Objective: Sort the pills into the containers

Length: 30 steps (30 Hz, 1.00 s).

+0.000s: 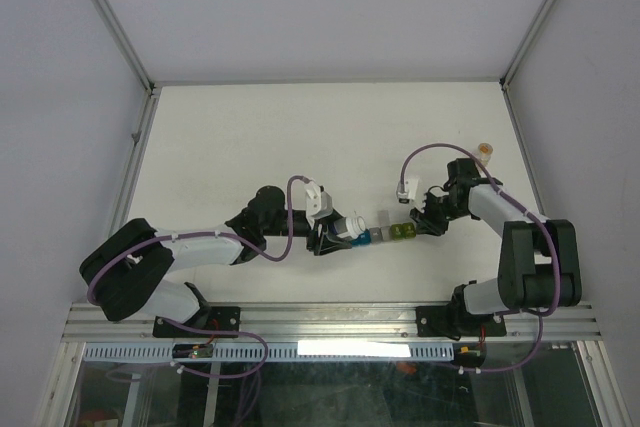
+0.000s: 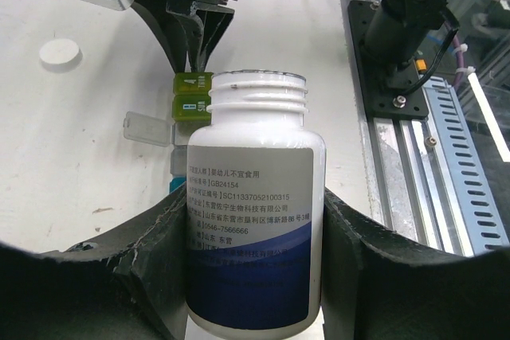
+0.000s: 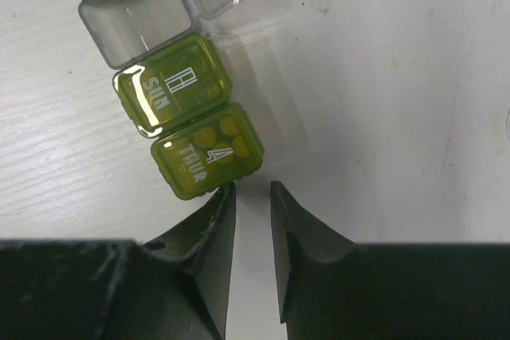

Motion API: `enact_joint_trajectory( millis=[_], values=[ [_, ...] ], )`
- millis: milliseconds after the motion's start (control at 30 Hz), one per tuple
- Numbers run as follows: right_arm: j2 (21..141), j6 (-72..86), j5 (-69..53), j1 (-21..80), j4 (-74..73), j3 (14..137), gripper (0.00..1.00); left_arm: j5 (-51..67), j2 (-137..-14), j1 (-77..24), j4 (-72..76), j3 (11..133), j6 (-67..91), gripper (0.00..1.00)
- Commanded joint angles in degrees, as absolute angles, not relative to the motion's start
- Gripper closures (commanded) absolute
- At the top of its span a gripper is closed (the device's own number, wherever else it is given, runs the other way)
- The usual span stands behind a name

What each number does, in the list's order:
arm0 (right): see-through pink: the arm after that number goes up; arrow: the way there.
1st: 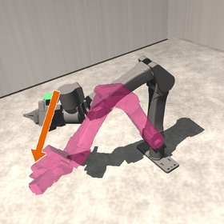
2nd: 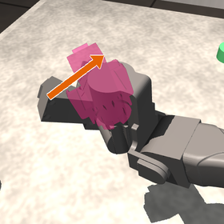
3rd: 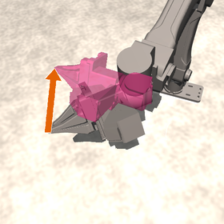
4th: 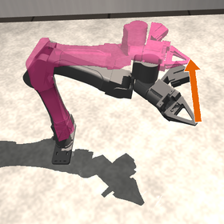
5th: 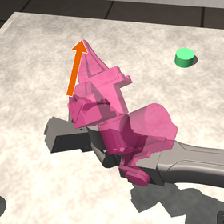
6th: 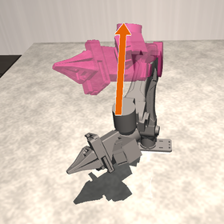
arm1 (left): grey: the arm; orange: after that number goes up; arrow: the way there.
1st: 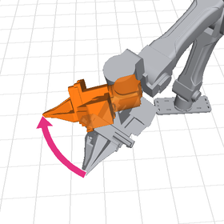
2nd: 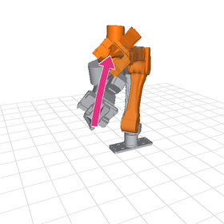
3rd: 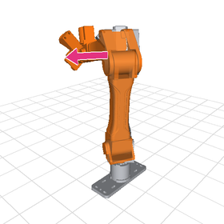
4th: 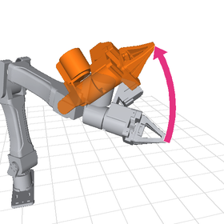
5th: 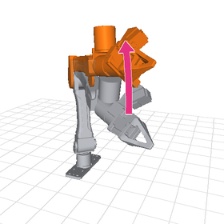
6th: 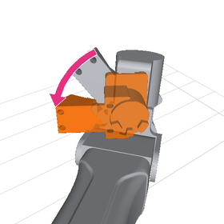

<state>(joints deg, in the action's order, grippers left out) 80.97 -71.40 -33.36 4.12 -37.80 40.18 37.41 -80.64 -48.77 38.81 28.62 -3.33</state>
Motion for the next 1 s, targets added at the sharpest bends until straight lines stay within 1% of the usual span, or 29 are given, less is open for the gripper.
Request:
enact_joint_trajectory(
  millis=[0,233,400,500,633,733,833,967],
  values=[
    [81.0,-69.7,-31.4,8.2,-36.2,39.7,0.74,35.1,-79.9,-49.5,37.6,30.3,-7.4,1.00],
    [81.6,-67.2,-32.7,16.6,-37.5,40.7,0.76,33.0,-79.3,-50.0,31.5,31.0,-10.9,1.00],
    [82.5,-64.5,-34.7,21.2,-38.1,42.9,0.75,30.2,-79.0,-50.6,23.2,32.8,-14.5,1.00],
    [82.9,-60.7,-32.4,19.6,-38.8,45.7,0.74,28.4,-78.8,-50.6,17.5,34.3,-16.5,1.00],
    [82.0,-60.7,-36.1,12.7,-42.2,47.6,0.73,26.8,-79.8,-50.6,9.6,37.7,-18.9,1.00],
    [80.6,-62.1,-40.1,8.7,-44.4,48.0,0.71,25.5,-83.5,-50.6,2.1,41.8,-20.8,1.00],
    [79.4,-62.7,-41.5,6.6,-44.7,47.9,0.71,25.1,-86.5,-50.6,-3.4,45.4,-23.0,1.00],
    [79.4,-62.6,-42.4,4.6,-45.2,48.1,0.71,25.0,-88.1,-50.6,-6.8,48.1,-25.1,1.00]
  ],
)
